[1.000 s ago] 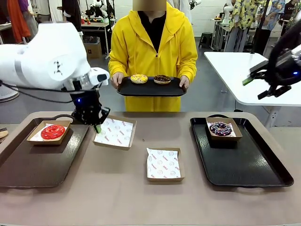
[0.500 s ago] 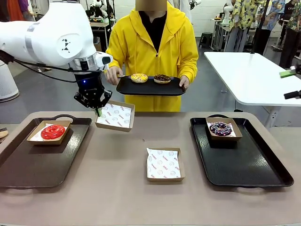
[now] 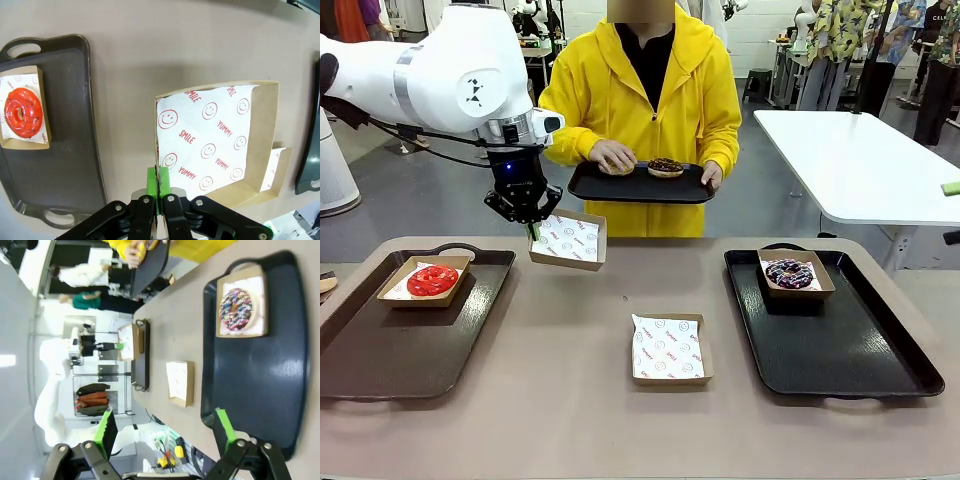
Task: Individually package the donuts and arrange them on the tray.
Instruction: Place the picked Paper togo box on the Handle tray while simultaneously picking up another Paper togo box from the table with the other hand.
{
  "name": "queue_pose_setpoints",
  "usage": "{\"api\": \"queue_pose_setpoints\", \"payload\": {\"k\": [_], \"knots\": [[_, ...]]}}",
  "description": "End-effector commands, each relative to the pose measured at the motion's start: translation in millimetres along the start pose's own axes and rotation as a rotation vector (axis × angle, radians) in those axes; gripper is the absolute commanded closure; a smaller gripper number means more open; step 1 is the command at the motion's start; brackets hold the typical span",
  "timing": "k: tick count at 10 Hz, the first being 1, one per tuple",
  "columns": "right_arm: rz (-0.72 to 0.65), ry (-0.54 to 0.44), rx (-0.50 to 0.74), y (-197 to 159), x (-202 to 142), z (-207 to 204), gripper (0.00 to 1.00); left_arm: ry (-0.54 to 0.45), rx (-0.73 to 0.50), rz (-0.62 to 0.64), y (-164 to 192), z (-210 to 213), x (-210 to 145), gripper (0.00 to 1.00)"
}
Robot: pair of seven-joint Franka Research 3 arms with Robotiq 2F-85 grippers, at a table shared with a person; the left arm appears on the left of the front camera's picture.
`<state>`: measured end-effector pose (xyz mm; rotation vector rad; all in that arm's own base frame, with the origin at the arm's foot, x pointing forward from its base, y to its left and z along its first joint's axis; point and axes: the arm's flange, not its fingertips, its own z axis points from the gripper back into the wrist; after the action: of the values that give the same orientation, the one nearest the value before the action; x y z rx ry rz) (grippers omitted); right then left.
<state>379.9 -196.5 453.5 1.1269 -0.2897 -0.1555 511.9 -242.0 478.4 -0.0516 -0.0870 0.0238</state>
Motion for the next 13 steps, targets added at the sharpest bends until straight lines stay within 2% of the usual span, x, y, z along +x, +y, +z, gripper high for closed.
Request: {"api": "queue_pose_setpoints", "payload": {"k": [1,3,6,7,8,13], "knots": [[-0.035,0.004,0.084,-34.9,3.8,-0.4,0.00,-0.024,0.032,0.028,-8.0,7.8,6.4,0.99],[-0.079,0.020,0.109,-58.0,11.4,-5.4,0.00,-0.035,0.042,0.027,-12.2,10.4,9.5,0.99],[-0.056,0.033,0.051,-56.9,25.0,-17.4,0.00,-0.041,0.063,0.014,-11.6,14.0,14.6,0.99],[-0.108,0.037,0.074,-68.6,7.9,-12.7,0.00,-0.040,0.058,-0.037,-10.3,13.5,10.5,0.99],[-0.108,0.037,0.074,-68.6,7.9,-12.7,0.00,-0.037,0.021,-0.005,-6.7,11.4,8.8,0.99],[-0.108,0.037,0.074,-68.6,7.9,-12.7,0.00,-0.037,0.021,-0.005,-6.7,11.4,8.8,0.99]]}}
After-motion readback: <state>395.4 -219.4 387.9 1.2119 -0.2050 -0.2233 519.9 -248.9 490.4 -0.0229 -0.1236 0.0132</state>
